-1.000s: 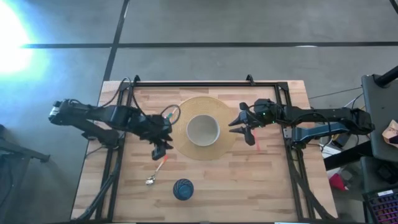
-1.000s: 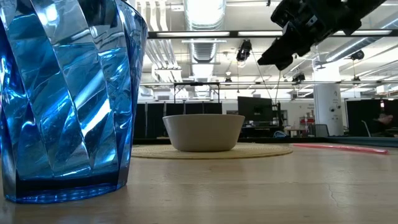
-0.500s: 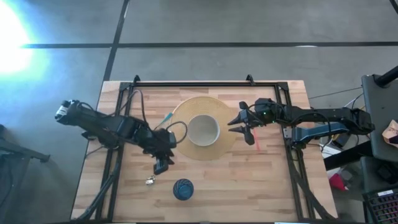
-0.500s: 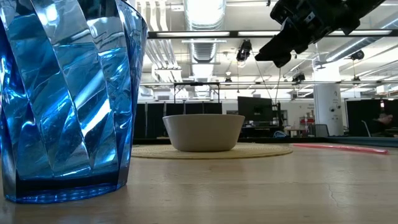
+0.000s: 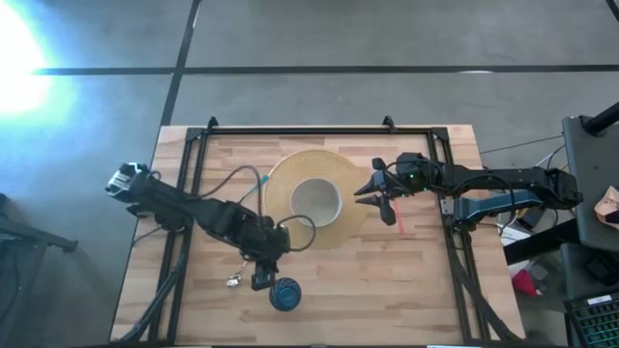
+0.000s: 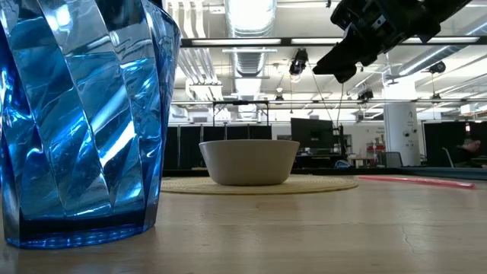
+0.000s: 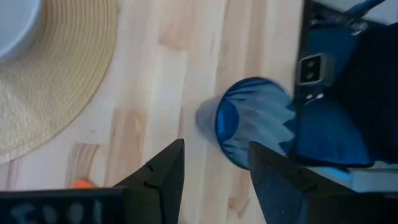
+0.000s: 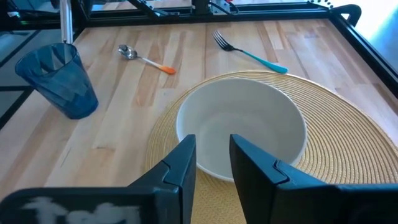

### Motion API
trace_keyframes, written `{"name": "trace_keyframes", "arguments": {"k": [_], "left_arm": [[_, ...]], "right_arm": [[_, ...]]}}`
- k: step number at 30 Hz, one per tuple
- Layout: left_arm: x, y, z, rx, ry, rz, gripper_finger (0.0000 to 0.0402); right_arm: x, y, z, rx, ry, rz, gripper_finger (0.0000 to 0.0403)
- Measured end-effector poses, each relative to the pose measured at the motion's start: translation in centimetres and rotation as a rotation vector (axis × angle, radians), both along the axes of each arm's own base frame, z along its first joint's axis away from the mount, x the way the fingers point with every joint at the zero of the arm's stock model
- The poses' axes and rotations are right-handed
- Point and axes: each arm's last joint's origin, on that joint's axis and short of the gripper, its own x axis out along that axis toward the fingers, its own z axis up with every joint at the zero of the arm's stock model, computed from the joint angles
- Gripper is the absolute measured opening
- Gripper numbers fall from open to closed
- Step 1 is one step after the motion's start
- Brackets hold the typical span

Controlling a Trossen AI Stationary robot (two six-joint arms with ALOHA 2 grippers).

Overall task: Pick & Place Utensil
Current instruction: Put the blue cup on the mat to the top left of the gray bowl

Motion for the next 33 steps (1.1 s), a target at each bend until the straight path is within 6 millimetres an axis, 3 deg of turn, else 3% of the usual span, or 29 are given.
{"name": "trace_keyframes", "arguments": {"k": [12,33], "left_arm": [[1.7,-1.9,-1.9,0.01,0.061,-0.039,0.0168],[3.5,-2.7,-5.2,0.066,0.126,-0.027,0.0168]], "right_arm": [[0.0,0.0,0.0,-0.002,0.001,0.001,0.0074],[0.0,0.0,0.0,-0.002,0.001,0.001,0.0085]]}}
